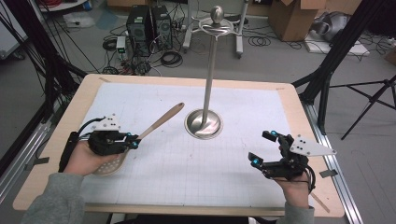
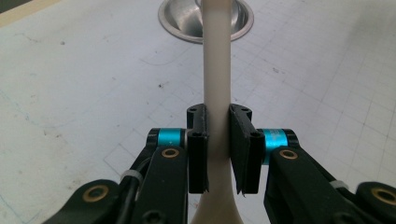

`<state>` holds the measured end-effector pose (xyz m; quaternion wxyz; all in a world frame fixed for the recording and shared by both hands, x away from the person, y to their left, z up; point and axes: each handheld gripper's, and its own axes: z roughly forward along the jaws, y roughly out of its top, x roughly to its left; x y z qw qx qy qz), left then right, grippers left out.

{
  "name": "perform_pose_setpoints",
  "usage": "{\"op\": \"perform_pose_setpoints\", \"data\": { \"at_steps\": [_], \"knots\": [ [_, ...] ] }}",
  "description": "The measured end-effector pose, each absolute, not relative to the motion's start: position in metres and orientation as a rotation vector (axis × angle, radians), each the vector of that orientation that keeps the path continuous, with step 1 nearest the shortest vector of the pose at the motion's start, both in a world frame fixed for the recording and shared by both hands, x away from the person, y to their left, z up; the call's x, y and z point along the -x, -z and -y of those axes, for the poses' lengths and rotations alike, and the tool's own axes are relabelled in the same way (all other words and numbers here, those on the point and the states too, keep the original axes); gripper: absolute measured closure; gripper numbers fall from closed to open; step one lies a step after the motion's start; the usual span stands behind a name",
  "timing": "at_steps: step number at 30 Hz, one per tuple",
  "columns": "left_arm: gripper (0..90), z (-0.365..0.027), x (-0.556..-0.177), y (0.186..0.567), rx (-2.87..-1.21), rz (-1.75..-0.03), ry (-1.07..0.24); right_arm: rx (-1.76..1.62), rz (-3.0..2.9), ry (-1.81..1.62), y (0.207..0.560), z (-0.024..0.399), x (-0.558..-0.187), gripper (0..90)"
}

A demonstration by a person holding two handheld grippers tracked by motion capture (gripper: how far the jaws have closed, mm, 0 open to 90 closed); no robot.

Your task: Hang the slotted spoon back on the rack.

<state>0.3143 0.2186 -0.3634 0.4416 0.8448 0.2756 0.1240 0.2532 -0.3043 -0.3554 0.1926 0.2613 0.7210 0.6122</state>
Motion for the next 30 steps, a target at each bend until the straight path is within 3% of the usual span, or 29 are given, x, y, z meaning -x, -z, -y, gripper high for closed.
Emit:
{"op": "perform_pose_setpoints", "data": {
  "at_steps": [30],
  "knots": [
    [77.6, -0.217, -0.315, 0.325, -2.037, -0.597, -0.320, -0.728, -2.015, -1.734, 0.354, 0.306, -0.252, 8.2]
  ]
}}
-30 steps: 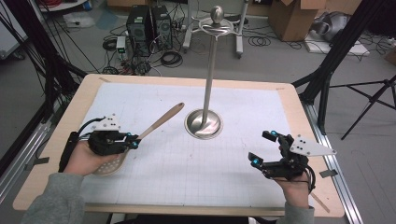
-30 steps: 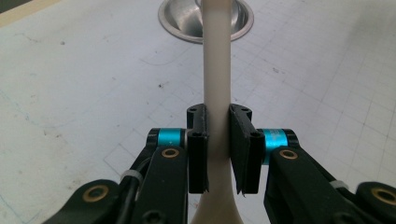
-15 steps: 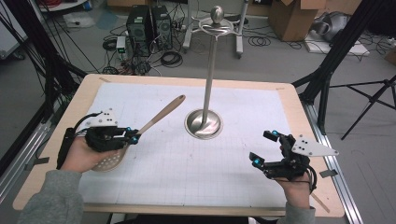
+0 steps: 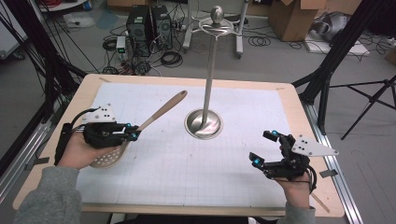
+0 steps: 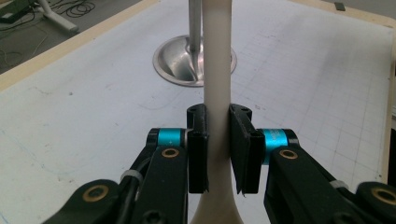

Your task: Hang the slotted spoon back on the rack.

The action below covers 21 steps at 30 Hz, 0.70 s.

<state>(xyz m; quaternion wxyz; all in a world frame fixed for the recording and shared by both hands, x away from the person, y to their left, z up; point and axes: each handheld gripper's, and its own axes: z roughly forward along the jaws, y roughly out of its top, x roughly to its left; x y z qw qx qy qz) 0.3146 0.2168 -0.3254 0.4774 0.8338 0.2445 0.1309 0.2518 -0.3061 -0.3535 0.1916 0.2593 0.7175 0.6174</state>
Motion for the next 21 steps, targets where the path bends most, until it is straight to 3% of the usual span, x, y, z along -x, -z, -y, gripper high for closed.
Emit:
{"op": "perform_pose_setpoints", "data": {
  "at_steps": [21],
  "knots": [
    [77.7, -0.218, -0.320, 0.299, -2.007, -0.604, -0.345, -0.730, -2.005, -1.748, 0.354, 0.309, -0.252, 8.2]
  ]
}}
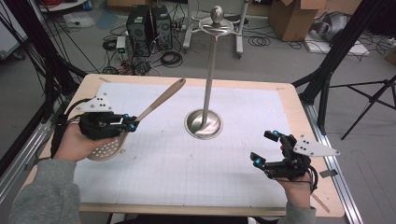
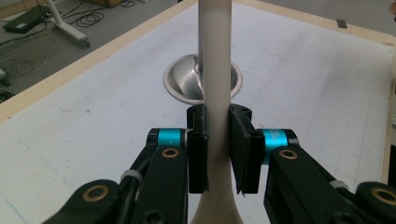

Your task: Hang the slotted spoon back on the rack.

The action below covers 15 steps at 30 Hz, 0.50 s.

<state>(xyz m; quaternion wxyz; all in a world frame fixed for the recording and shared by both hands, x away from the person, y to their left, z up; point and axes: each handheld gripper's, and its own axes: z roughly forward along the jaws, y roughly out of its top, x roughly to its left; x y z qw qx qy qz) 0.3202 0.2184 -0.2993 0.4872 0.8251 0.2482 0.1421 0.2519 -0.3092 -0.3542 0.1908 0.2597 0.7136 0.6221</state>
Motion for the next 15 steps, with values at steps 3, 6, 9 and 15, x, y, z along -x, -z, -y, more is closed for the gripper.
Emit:
{"op": "perform_pose_setpoints", "data": {
  "at_steps": [3, 6, 9, 15],
  "knots": [
    [77.7, -0.2186, -0.3193, 0.2996, -1.991, -0.600, -0.329, -0.728, -1.999, -1.751, 0.3539, 0.3095, -0.2517, 8.2],
    [77.7, -0.2197, -0.3192, 0.2997, -1.985, -0.597, -0.327, -0.733, -1.998, -1.754, 0.3538, 0.3099, -0.2512, 8.2],
    [77.6, -0.2208, -0.3194, 0.2977, -1.978, -0.603, -0.328, -0.735, -2.002, -1.753, 0.3538, 0.3097, -0.2510, 8.2],
    [77.6, -0.2223, -0.3213, 0.2916, -1.976, -0.609, -0.331, -0.730, -2.001, -1.753, 0.3539, 0.3099, -0.2516, 8.2]
  ]
}}
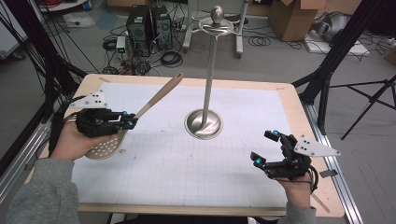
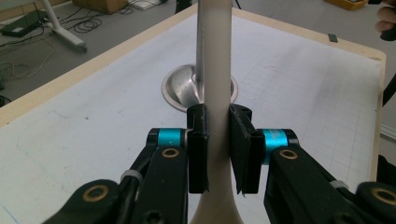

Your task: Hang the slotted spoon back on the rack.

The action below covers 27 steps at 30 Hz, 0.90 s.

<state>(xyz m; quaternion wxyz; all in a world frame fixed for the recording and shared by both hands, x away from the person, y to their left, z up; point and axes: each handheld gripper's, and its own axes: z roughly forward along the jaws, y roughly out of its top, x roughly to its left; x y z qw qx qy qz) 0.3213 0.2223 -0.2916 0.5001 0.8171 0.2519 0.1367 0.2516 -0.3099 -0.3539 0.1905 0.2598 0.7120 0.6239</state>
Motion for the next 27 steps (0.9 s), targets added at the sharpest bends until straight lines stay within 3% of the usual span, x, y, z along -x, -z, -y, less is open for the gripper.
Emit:
{"op": "perform_pose_setpoints", "data": {
  "at_steps": [27],
  "knots": [
    [77.6, -0.222, -0.324, 0.260, -1.926, -0.578, -0.339, -0.724, -1.999, -1.766, 0.354, 0.311, -0.250, 8.2]
  ]
}}
